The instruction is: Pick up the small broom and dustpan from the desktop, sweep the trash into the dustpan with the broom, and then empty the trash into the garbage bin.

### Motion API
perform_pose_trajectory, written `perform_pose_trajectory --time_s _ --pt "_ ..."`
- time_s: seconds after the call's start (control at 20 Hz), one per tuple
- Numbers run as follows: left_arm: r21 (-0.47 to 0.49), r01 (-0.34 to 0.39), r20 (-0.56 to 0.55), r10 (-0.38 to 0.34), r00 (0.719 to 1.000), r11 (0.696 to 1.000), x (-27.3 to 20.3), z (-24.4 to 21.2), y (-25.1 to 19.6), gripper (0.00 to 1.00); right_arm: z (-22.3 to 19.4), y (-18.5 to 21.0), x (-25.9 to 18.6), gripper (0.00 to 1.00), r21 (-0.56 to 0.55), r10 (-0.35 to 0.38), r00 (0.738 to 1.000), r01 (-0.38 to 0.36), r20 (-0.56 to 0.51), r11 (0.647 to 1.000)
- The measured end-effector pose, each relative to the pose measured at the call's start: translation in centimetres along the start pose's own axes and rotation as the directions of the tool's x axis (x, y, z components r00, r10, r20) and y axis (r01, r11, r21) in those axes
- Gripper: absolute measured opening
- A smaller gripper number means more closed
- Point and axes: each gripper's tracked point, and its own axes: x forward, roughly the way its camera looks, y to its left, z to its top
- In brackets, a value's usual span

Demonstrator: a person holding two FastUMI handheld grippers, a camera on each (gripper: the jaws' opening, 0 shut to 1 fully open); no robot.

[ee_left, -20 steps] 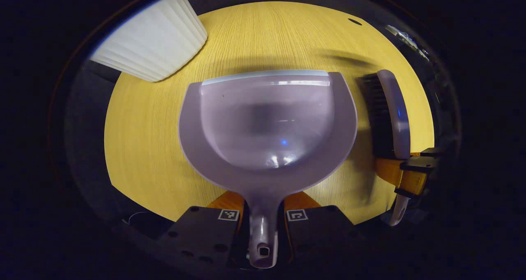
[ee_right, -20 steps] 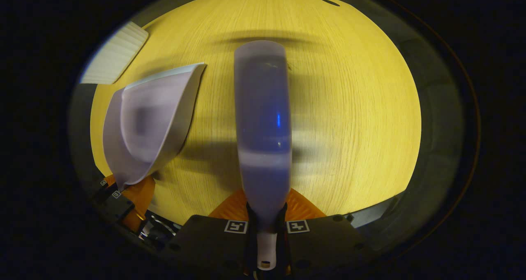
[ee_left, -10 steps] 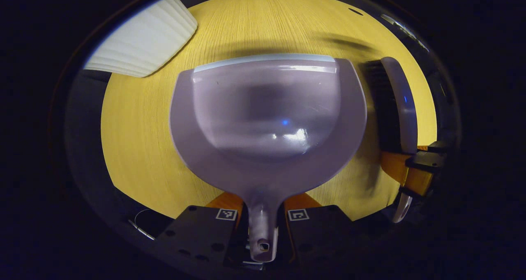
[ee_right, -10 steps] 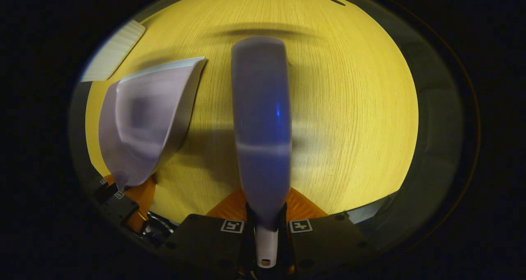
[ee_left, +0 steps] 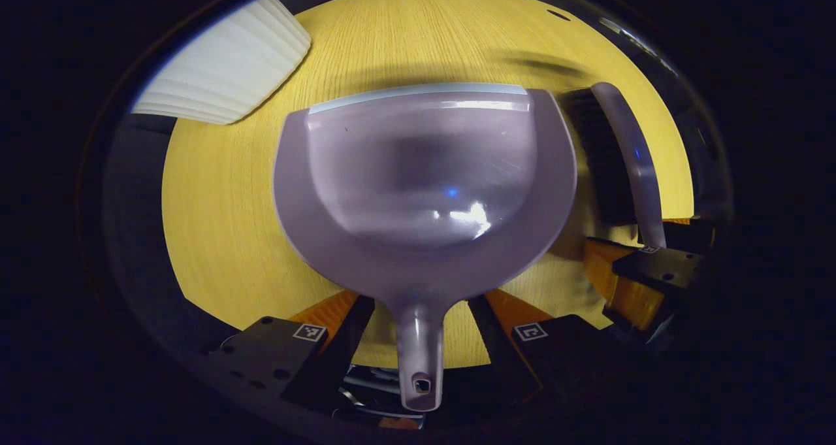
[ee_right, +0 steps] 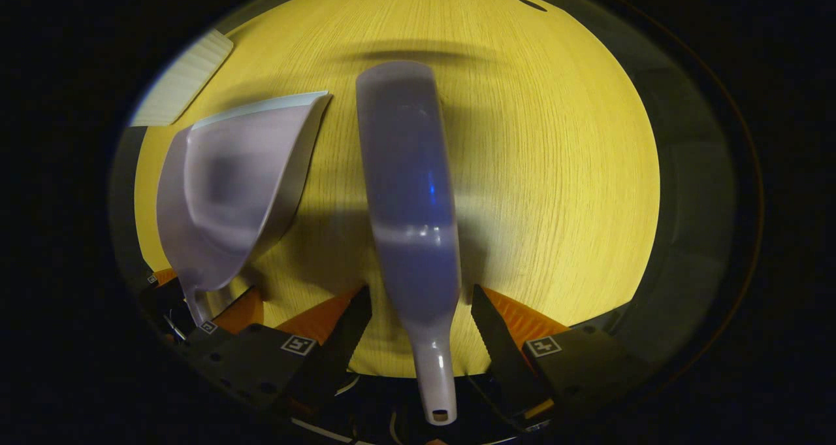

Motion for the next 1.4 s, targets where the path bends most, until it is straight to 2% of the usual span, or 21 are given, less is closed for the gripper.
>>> perform_pose_trajectory --time_s 0.1,0.2,0.25,0.3,0.35,0.45,0.55,0.7,0.75,0.8,0.85,0.9,0.95,1.0,1.1,1.2,1.25,1.3,1.4 --pt "0.0 0.001 0.017 -0.001 1.0 1.0 -0.3 0.1 -0.1 0.87 0.1 0.0 0.0 1.0 0.003 -0.001 1.0 0.001 0.013 1.0" --pt "0.003 0.003 0.04 -0.003 0.999 1.0 -0.6 0.0 -0.1 0.87 -0.1 0.2 -0.2 0.97 0.011 0.005 1.0 -0.005 0.021 1.0" --pt "0.004 0.004 0.05 -0.004 0.999 1.0 -1.0 0.0 -0.1 0.87 -0.1 0.2 -0.6 1.0 0.012 0.01 0.999 -0.011 0.031 1.0" --pt "0.008 0.013 0.056 -0.013 0.998 1.0 -1.3 -0.3 -0.2 0.87 -0.1 0.4 -0.9 0.97 0.015 0.019 0.999 -0.02 0.042 1.0" --pt "0.014 0.017 0.073 -0.018 0.997 1.0 -1.8 -0.5 -0.1 0.87 -0.2 0.6 -1.3 1.0 0.021 0.032 0.998 -0.033 0.059 0.999" --pt "0.015 0.02 0.128 -0.022 0.992 1.0 -3.0 -0.9 0.1 0.87 -0.2 1.0 -3.0 0.97 0.033 0.073 0.991 -0.077 0.11 0.996" --pt "0.015 0.007 0.212 -0.01 0.977 1.0 -4.9 -1.3 0.6 0.89 -0.4 1.5 -5.7 1.0 0.038 0.13 0.973 -0.14 0.192 0.989" --pt "0.027 -0.015 0.341 0.005 0.94 1.0 -8.1 -1.7 1.3 0.87 -0.9 1.0 -9.9 1.0 0.02 0.157 0.929 -0.173 0.336 0.985" --pt "0.029 -0.008 0.398 -0.004 0.917 1.0 -9.0 -1.6 1.4 0.87 -1.5 0.8 -11.5 0.98 0.015 0.162 0.912 -0.18 0.377 0.983" --pt "0.025 -0.003 0.456 -0.008 0.89 1.0 -10.1 -1.5 1.3 0.87 -1.8 0.9 -13.1 0.92 0.008 0.177 0.887 -0.199 0.426 0.98" --pt "0.018 0.0 0.525 -0.009 0.851 1.0 -12.2 -1.6 1.3 0.87 -2.2 0.8 -14.5 0.97 0.001 0.176 0.866 -0.2 0.469 0.98" --pt "0.018 0.003 0.595 -0.013 0.803 1.0 -14.1 -1.7 1.2 0.87 -2.5 0.9 -16.4 0.91 -0.008 0.188 0.834 -0.215 0.519 0.977" --pt "0.019 0.008 0.656 -0.019 0.754 1.0 -15.8 -2.2 1.3 0.87 -3.1 0.8 -18.3 0.97 -0.013 0.184 0.805 -0.214 0.563 0.977" --pt "0.028 0.013 0.715 -0.029 0.699 1.0 -17.4 -2.7 1.1 0.87 -3.6 0.6 -20.2 0.97 -0.017 0.184 0.765 -0.22 0.617 0.975" --pt "0.043 -0.019 0.813 -0.024 0.582 0.999 -18.9 -2.8 1.5 0.87 -4.1 0.0 -24.5 0.97 -0.025 0.158 0.667 -0.204 0.729 0.979" --pt "0.061 -0.055 0.885 -0.029 0.466 0.997 -19.5 -3.3 1.2 0.86 -4.0 -1.3 -28.5 0.97 -0.033 0.11 0.535 -0.151 0.838 0.988" --pt "0.072 -0.042 0.916 -0.05 0.399 0.997 -19.9 -3.7 0.9 0.86 -4.3 -2.0 -30.9 0.96 -0.025 0.08 0.457 -0.126 0.886 0.992" --pt "0.08 -0.018 0.932 -0.068 0.355 0.997 -19.7 -3.5 1.0 0.86 -4.3 -2.5 -33.0 0.96 -0.016 0.056 0.37 -0.108 0.927 0.994" --pt "0.062 0.057 0.964 -0.074 0.256 0.996 -20.1 -3.7 1.9 0.86 -5.0 -3.7 -36.3 0.96 -0.001 0.015 0.175 -0.075 0.984 0.997"
